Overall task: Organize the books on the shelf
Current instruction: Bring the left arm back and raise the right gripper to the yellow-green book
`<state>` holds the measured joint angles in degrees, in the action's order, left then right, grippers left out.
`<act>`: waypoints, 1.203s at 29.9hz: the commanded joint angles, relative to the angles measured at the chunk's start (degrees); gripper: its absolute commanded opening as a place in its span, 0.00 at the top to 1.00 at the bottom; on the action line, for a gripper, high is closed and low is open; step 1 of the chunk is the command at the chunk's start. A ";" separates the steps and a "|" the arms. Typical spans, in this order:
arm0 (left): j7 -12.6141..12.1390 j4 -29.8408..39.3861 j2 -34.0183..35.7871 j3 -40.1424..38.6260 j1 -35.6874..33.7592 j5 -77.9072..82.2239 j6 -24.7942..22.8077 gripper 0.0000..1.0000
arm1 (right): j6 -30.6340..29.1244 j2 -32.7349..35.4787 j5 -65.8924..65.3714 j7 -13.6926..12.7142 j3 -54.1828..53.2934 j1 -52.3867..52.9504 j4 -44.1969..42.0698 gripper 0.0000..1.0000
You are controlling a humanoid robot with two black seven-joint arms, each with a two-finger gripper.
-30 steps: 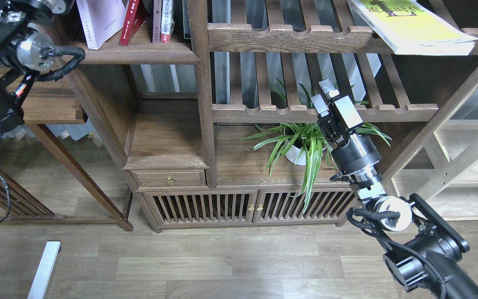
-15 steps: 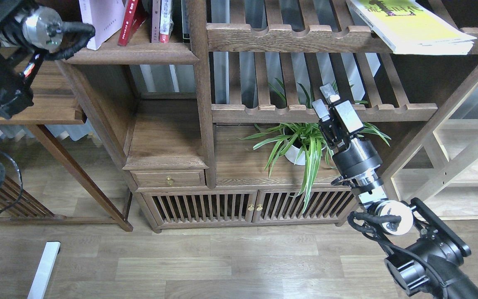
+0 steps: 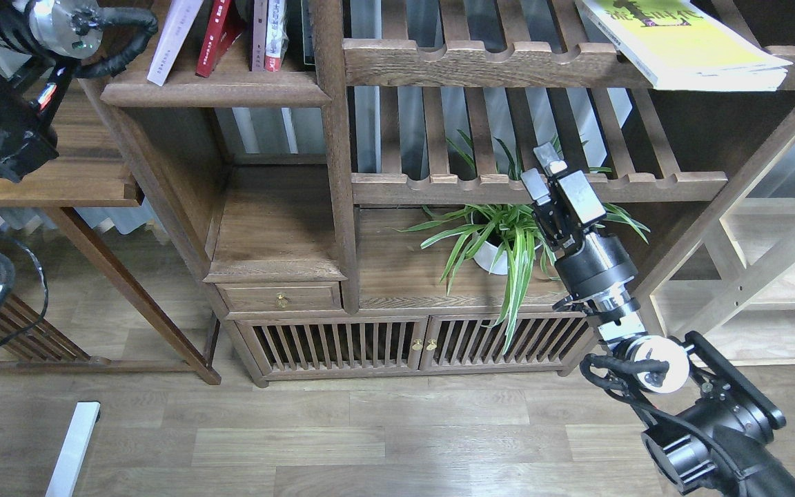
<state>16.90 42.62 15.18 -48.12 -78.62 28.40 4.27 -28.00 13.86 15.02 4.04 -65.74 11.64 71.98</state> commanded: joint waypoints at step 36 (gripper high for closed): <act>0.67 11.78 0.91 -4.35 7.78 -29.62 -32.27 0.01 | 0.00 -0.24 0.01 0.26 -12.75 0.75 -0.26 0.10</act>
<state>17.41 53.31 16.28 -52.75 -71.29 1.39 -27.96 -28.00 13.61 15.04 4.31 -77.53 12.41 71.73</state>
